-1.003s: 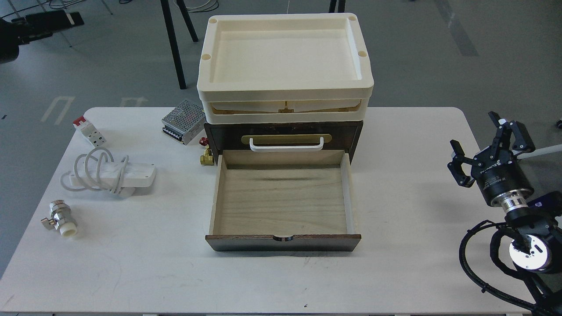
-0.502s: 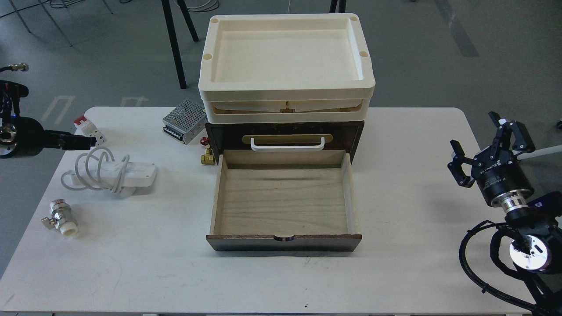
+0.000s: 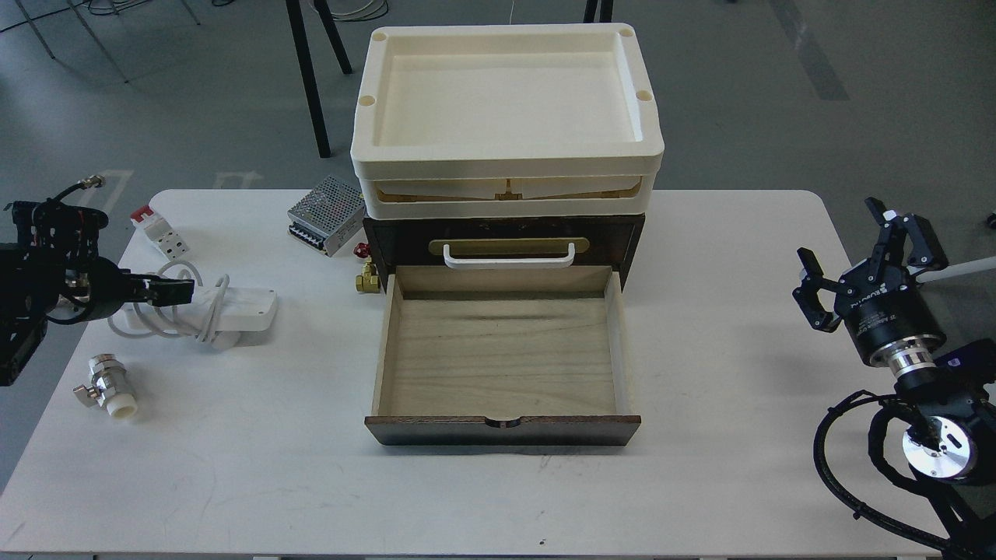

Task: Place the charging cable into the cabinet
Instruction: 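Lower the left gripper onto the white charging cable and grasp it, then lift the cable and brick with the left gripper toward the open drawer, then lower the held cable into the open drawer and release it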

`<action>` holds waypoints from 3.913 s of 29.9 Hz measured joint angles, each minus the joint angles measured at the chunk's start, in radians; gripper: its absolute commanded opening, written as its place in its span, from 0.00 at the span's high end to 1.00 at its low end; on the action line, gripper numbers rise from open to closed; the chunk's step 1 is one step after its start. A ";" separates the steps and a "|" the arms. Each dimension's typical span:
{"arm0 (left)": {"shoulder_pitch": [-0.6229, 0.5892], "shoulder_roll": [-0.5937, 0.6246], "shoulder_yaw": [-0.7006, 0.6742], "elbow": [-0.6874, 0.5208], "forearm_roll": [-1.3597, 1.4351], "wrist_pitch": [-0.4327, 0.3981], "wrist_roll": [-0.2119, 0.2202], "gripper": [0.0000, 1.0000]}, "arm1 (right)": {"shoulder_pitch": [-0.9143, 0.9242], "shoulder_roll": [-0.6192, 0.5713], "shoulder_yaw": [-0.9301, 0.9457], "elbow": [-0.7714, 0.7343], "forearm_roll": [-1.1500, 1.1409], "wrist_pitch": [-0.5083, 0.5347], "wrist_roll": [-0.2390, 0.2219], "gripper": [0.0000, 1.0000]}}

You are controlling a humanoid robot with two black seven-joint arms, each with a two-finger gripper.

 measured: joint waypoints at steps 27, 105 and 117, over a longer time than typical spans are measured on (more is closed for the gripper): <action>0.029 -0.061 0.001 0.134 -0.139 0.073 0.000 0.99 | 0.000 0.000 0.000 0.000 0.000 0.000 0.000 0.01; -0.217 -0.064 -0.139 -1.044 -0.198 -0.114 0.000 0.94 | 0.000 0.000 0.000 0.000 0.000 -0.002 0.000 0.01; -0.127 -0.209 -0.141 -0.801 -0.211 -0.101 0.000 0.93 | 0.000 0.000 0.000 0.000 0.000 -0.002 0.000 0.01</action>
